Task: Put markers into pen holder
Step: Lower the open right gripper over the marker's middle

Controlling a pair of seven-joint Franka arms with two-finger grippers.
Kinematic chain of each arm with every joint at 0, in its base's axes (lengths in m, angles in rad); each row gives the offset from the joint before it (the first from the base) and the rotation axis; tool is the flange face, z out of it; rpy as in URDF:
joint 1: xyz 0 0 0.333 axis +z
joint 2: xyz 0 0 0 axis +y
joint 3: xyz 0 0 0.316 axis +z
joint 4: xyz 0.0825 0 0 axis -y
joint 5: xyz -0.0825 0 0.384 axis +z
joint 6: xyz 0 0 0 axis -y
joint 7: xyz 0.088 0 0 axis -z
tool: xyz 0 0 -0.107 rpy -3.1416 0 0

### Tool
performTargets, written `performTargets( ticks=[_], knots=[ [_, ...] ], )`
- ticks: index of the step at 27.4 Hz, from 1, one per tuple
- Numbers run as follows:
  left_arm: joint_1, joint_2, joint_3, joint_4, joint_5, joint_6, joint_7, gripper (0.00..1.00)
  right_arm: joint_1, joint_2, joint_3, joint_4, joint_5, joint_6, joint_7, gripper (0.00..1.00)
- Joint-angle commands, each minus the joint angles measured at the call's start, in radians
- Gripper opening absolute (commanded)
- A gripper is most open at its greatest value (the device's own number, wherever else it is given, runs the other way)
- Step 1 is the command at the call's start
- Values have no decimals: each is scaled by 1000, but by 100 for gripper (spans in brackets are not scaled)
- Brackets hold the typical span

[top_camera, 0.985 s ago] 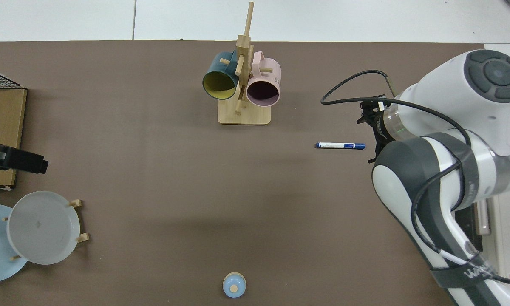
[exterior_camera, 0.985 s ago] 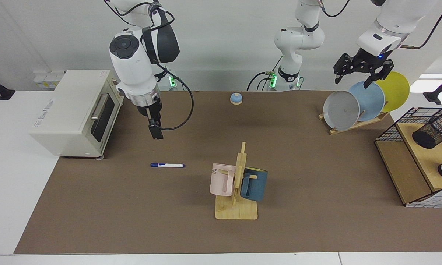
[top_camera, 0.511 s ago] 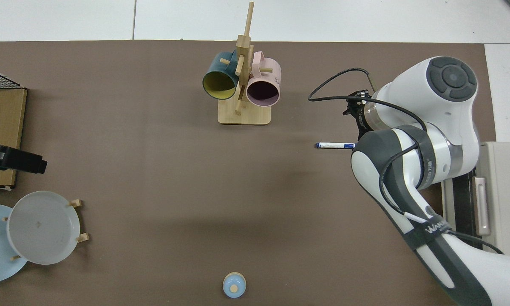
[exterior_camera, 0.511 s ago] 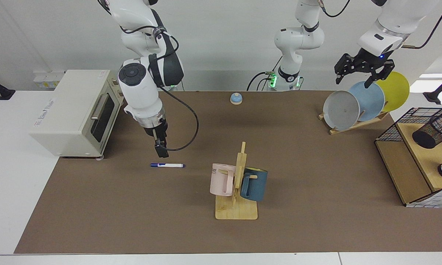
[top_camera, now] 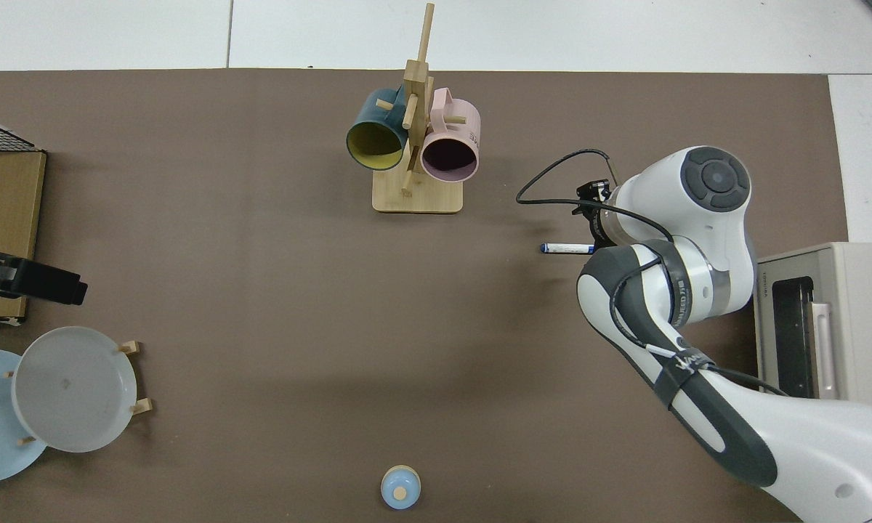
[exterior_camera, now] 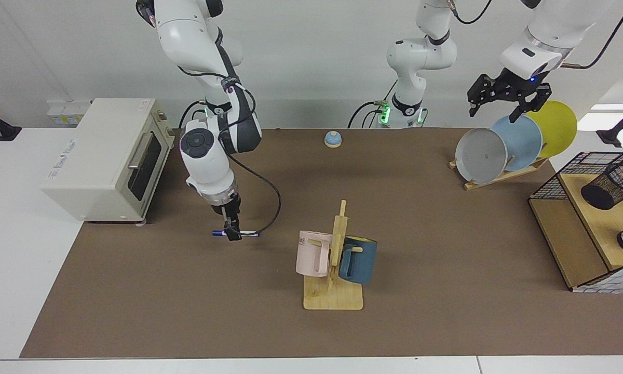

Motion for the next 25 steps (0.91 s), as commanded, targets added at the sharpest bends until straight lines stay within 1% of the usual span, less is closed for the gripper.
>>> performTargets(
  ticks=[1, 6, 13, 22, 25],
  knots=[
    [-7, -29, 8, -28, 8, -23, -4, 100, -17, 11, 8, -36, -7, 66, 17, 95],
    [-6, -44, 9, -49, 8, -18, 3, 100, -46, 31, 7, -36, -9, 92, 8, 94],
    [-16, -58, 6, -71, 6, -18, 3, 100, -71, 44, 7, -38, -7, 94, -12, 94],
    [-18, -67, 6, -86, 6, -15, 3, 100, -60, 54, 8, -59, -7, 127, 8, 93],
    [-18, -67, 5, -86, 6, -15, 2, 100, -52, 56, 8, -62, -7, 127, 9, 91]
  ],
)
